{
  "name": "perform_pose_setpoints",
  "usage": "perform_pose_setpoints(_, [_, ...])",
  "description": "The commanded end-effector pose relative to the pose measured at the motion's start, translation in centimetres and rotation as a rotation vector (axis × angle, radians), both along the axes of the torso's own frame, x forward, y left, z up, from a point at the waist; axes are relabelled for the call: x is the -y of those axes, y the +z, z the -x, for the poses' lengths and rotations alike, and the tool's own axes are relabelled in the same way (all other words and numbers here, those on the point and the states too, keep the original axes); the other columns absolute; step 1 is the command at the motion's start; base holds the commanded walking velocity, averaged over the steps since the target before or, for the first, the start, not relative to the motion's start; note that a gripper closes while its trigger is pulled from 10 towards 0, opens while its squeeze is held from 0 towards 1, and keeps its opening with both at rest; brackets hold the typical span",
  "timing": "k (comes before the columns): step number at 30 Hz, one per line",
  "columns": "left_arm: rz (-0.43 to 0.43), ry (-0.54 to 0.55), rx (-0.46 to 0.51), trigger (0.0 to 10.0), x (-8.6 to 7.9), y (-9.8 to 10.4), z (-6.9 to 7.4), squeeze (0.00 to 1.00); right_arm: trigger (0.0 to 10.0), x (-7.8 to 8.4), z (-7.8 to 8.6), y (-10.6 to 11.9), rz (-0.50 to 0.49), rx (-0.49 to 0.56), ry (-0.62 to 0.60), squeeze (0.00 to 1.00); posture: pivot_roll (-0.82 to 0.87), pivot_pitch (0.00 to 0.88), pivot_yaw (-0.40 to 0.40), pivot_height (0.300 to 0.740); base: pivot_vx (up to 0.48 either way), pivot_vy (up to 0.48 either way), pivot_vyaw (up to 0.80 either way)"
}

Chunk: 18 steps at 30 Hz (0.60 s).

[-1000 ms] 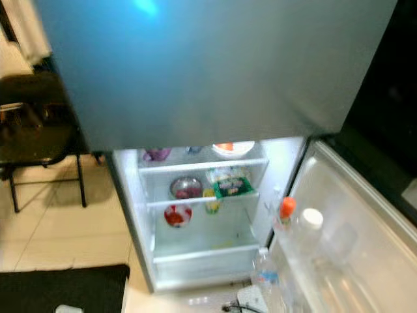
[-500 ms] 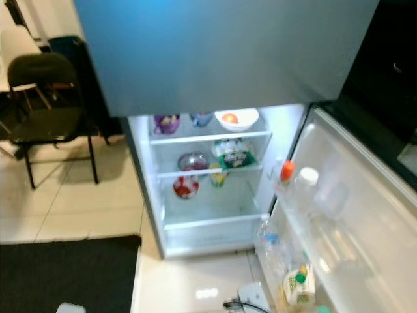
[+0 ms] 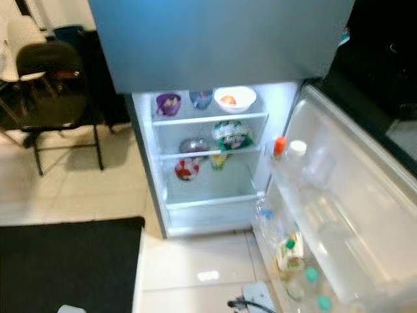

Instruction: Restocking fridge

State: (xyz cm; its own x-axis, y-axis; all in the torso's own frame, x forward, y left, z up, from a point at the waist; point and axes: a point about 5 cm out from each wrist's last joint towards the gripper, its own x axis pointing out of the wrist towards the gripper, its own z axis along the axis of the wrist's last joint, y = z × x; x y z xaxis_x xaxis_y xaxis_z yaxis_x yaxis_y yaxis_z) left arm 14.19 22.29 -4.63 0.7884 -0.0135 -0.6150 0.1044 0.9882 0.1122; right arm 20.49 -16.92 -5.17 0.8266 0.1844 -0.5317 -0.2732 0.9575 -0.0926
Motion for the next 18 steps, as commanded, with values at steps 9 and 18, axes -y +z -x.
perform_pose_setpoints(9, [-0.017, 0.011, -0.031, 10.0, -0.7, -0.3, 0.9, 0.0, 10.0, 3.8, 1.0, -0.7, 0.109, -0.073, -0.148, 0.0, -0.07, 0.101, 0.055, 0.736, 0.0, 0.0, 0.0])
perform_pose_setpoints(18, [-0.02, 0.02, -0.038, 10.0, -0.8, -0.4, 1.2, 0.0, 10.0, 11.5, 4.9, -1.3, 0.269, -0.244, -0.471, 0.0, -0.07, 0.109, 0.042, 0.736, 0.0, 0.0, 0.0])
